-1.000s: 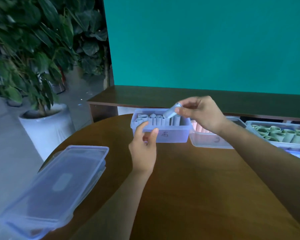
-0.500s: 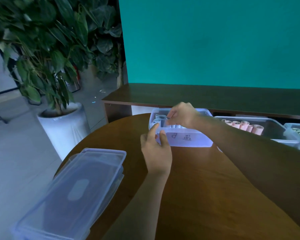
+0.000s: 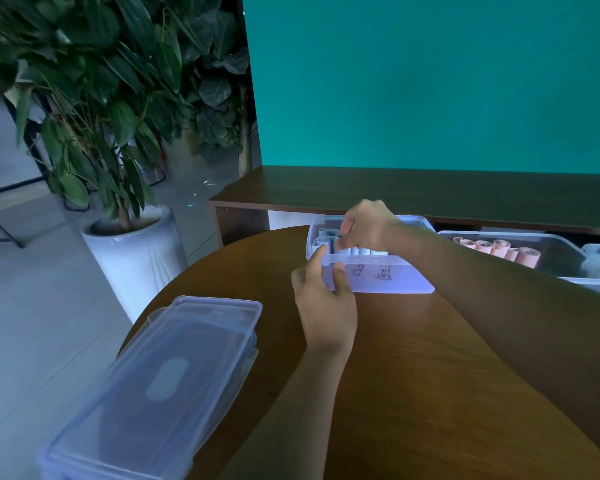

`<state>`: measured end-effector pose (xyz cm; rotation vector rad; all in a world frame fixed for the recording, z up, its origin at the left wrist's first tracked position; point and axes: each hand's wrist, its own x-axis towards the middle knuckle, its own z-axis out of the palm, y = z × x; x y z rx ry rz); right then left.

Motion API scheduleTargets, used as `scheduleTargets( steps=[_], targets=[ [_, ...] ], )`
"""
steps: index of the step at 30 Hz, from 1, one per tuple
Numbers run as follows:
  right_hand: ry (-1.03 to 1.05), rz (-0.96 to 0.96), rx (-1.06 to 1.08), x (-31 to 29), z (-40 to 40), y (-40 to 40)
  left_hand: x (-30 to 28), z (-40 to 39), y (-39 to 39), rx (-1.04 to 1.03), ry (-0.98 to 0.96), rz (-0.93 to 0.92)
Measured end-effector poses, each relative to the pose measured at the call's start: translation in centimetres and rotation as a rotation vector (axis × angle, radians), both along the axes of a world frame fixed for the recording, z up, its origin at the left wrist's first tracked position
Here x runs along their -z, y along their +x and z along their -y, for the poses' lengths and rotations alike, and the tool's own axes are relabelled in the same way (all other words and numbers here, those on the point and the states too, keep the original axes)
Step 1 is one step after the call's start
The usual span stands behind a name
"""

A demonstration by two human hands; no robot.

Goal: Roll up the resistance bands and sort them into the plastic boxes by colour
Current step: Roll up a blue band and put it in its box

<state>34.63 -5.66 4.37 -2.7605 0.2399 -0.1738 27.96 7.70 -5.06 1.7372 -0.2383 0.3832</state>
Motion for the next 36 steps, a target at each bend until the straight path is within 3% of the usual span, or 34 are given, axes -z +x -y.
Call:
scheduleTargets(
  steps=[5,36],
  targets=[
    [-0.020,-0.075,-0.001,0.0,0.0,-0.1,-0.1,0.0,-0.1,0.009,-0.011,-0.003],
    [0.092,-0.053,-0.023,0.0,0.7,0.0,0.4,0.3,0.5,0.010,-0.020,0.002]
  ],
)
